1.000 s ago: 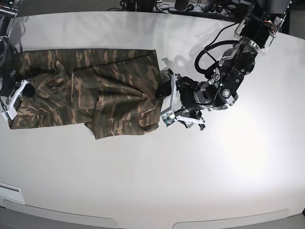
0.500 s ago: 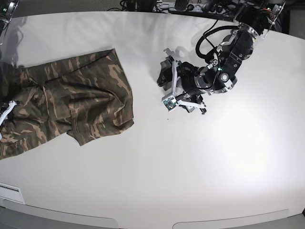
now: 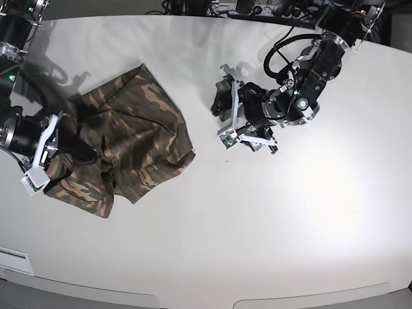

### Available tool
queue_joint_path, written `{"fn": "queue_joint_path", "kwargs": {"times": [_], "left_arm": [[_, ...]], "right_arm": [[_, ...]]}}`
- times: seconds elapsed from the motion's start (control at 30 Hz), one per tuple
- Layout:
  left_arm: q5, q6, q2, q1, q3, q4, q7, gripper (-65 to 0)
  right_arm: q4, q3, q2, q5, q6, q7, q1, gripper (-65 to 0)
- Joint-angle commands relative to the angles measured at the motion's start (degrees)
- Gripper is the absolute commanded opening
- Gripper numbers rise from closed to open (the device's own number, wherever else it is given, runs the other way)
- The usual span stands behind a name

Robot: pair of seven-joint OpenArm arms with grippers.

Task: Fold the T-shirt properly
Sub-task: 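Grasp the bundle with the right gripper and fold it over itself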

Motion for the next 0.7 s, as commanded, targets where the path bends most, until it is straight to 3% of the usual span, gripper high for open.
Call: {"fn": "queue_joint_path", "kwargs": {"times": [0.0,0.33,0.53,0.57,0.67], "left_arm": [[0.35,-0.2,-0.15,-0.37,-0.11,0.46,0.61,-25.8],[0.39,-0.2,-0.17,-0.39,-0.11,0.46,0.66,-25.8],[3.19,1.77,-0.15,-1.64,-0.11,0.48,0.74,-25.8],[4.13,2.6,-0.17,-2.08,-0.11,0.48,0.87,-25.8],[9.03,4.98,-0.17,-3.82,-0.11,0.48,0.96,-25.8]], "right_arm": [[0.87,0.48,0.07,2.89,0.81,1.58,1.09,-65.0],[0.83,-0.09,-9.27,2.89,1.5,1.58,0.02,-65.0],[0.81,-4.48,-11.87,2.89,1.5,1.58,-2.32,-65.0],[0.81,-5.64,-12.04,2.89,1.5,1.58,-2.49,-59.2],[0.81,-8.92,-12.11,2.89,1.5,1.58,-2.54,-31.9]]}}
